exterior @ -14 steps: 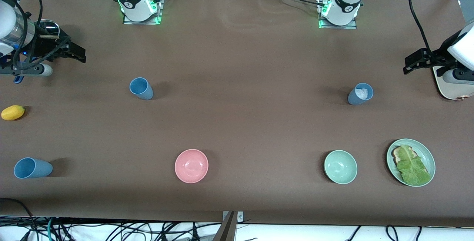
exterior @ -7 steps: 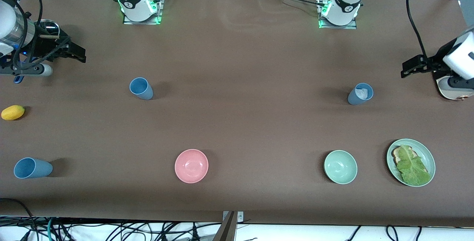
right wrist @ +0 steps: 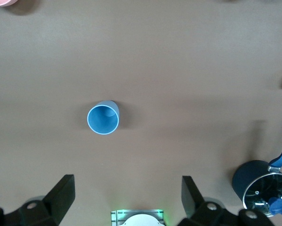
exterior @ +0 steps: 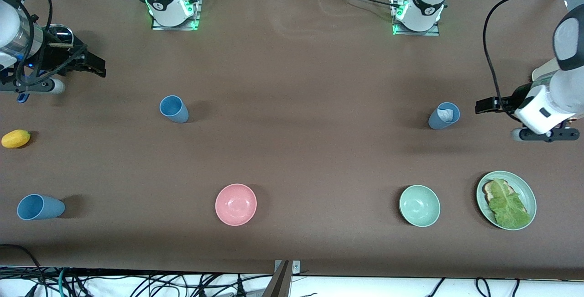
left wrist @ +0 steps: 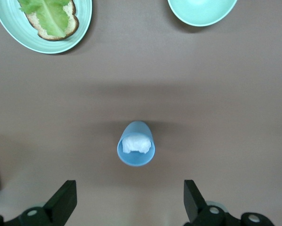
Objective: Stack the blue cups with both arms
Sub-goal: 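Reach the left gripper down to the blue cup holding tissue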
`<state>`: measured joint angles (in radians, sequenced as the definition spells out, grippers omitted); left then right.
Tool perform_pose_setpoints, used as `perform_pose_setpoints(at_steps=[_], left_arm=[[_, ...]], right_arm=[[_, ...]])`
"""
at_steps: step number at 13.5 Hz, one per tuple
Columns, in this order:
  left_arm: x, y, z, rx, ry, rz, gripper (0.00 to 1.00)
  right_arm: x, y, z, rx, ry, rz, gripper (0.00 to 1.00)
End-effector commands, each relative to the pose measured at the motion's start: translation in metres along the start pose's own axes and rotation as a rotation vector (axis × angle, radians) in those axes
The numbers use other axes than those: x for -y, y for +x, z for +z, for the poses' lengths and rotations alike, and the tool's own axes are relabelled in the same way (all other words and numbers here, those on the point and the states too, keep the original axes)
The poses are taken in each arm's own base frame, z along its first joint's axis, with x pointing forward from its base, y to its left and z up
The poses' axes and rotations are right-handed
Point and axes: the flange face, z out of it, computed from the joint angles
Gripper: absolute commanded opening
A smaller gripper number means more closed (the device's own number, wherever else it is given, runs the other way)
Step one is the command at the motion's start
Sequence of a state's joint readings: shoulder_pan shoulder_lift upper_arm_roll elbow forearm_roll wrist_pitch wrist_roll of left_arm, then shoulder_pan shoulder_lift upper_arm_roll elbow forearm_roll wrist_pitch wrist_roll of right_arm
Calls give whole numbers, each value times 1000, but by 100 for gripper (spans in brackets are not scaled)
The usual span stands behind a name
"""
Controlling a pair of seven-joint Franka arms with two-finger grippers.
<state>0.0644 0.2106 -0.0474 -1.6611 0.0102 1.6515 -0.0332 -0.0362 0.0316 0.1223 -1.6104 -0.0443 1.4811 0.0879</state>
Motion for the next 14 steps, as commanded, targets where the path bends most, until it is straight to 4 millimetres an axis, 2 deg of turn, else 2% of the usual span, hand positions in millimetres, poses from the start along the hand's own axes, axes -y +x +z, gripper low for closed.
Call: perform_pose_setpoints(at_steps=[1,2,4,8,14], left_arm=[[-21,-33,34,-59,0,-51,100],[-23,-38,49,-73,0,-67,100],[-41,-42,77,-76,4,-107,100],[-43,-53,139,-91,3,-114,100],[-43,-51,185,-53,1,-135,100]], right_arm=[[1,-6,-7,-2,12,12,100],[0,-6,-7,-2,13,15,100],[1,-6,-7,-2,12,12,100],[-3,-5,-6,3,10,19,100],[-3,-5,-6,3,10,19,100]])
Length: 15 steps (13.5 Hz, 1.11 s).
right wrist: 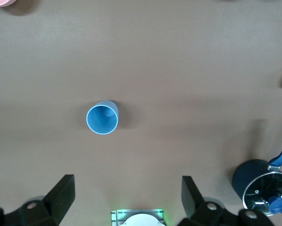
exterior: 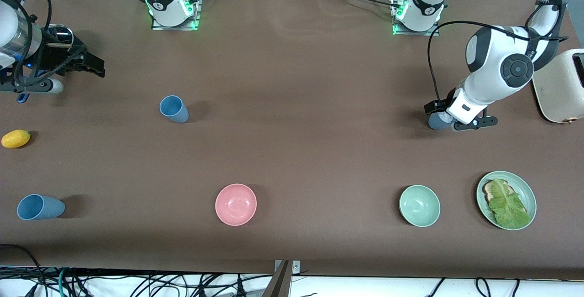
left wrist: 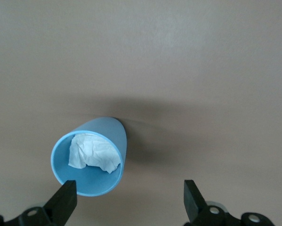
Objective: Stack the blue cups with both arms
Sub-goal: 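Close the left gripper around the tissue cup's rim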
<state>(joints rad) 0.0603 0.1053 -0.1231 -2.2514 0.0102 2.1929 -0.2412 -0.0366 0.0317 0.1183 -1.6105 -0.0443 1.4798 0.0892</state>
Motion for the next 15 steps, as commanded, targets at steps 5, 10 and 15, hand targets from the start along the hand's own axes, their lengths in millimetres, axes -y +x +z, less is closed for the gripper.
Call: perform_pose_setpoints(at_steps=[5,10,15], left_arm=[[-3,6,36,39,1,-7,100],[-2,11,57,66,34,19,97],[-2,10,59,71,45,35,0]], right_arm=[[0,-5,-6,1,8,14,100],[0,-6,-5,9,7,12,100],[0,-6,-5,12,7,14,100]])
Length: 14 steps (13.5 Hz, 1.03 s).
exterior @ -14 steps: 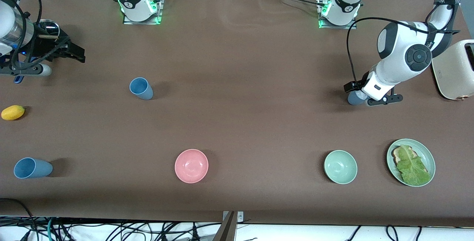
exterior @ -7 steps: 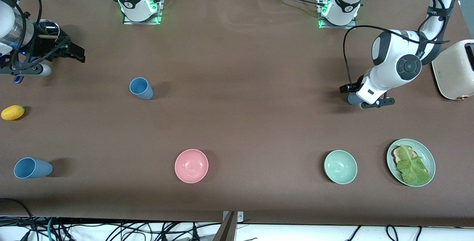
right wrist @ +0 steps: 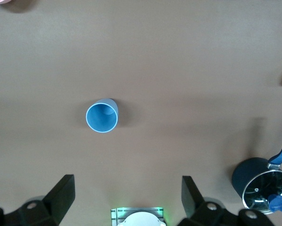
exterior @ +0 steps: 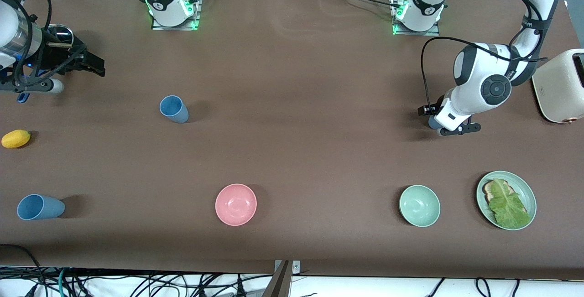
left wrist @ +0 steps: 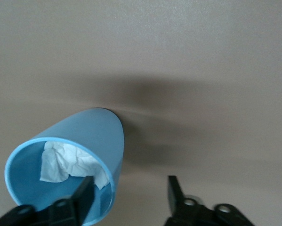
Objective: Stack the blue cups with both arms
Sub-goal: 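Close the left gripper around the tissue cup's rim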
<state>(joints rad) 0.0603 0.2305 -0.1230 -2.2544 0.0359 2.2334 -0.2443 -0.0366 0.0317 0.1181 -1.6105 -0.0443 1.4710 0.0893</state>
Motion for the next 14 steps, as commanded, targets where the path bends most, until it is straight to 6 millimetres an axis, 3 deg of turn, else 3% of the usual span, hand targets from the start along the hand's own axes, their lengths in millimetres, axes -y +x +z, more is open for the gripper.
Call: perform_pose_setpoints(at_steps=[1,7,11,12,14], left_arm=[[0,3,-3,-14,42,33,0],[1,4,-4,-19,55,43,0],[-6,19,-33,-36,55,45,0],[-12,23,-43,-40,55,45,0],[-44,20,-62,-31,41,39,0]], right_arm=[[0,-5,-6,3,8,13,100],[1,-5,-6,3,7,10,100],[1,-5,-6,3,7,10,100],[1,-5,-6,3,7,10,100],[1,-6,-5,6,7,10,100]])
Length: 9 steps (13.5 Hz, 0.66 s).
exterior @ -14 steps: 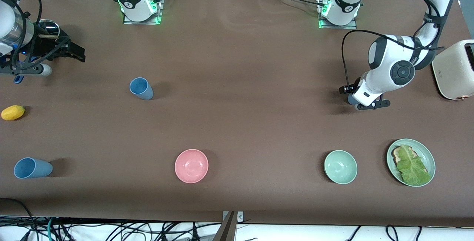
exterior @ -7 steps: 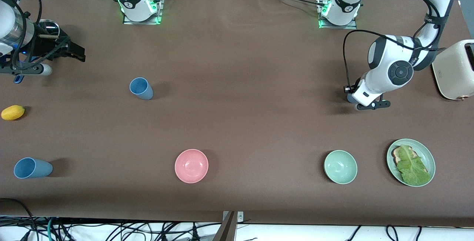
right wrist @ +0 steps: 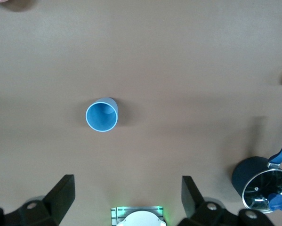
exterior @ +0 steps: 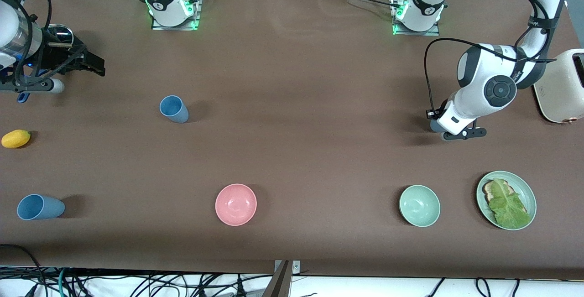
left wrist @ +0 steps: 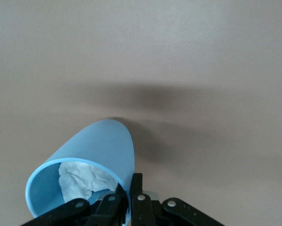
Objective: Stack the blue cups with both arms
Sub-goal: 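Close the left gripper around the tissue cup's rim, then lift the tissue cup and carry it toward the table middle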
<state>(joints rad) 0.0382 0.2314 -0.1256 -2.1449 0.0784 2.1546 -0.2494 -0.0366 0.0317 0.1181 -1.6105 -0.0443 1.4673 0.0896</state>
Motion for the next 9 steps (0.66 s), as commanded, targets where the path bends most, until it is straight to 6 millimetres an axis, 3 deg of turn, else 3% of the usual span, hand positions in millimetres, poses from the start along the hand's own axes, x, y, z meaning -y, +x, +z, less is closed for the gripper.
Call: perform_pose_setpoints(at_steps=[1,4,6,9], left_arm=[[-49,2,-29,10,5,-26,0],[-125,-18,-34,11,-19,-111,0],[-188,-40,-46,13,-68,-162,0],[-280,-68,-48,16,-89,-239,0]], right_arm=[[1,-6,-6,1,7,10,100],[5,-6,-7,-1,7,4,100],[5,-7,-7,-1,5,8,100],[5,-6,-7,-1,6,9,100]])
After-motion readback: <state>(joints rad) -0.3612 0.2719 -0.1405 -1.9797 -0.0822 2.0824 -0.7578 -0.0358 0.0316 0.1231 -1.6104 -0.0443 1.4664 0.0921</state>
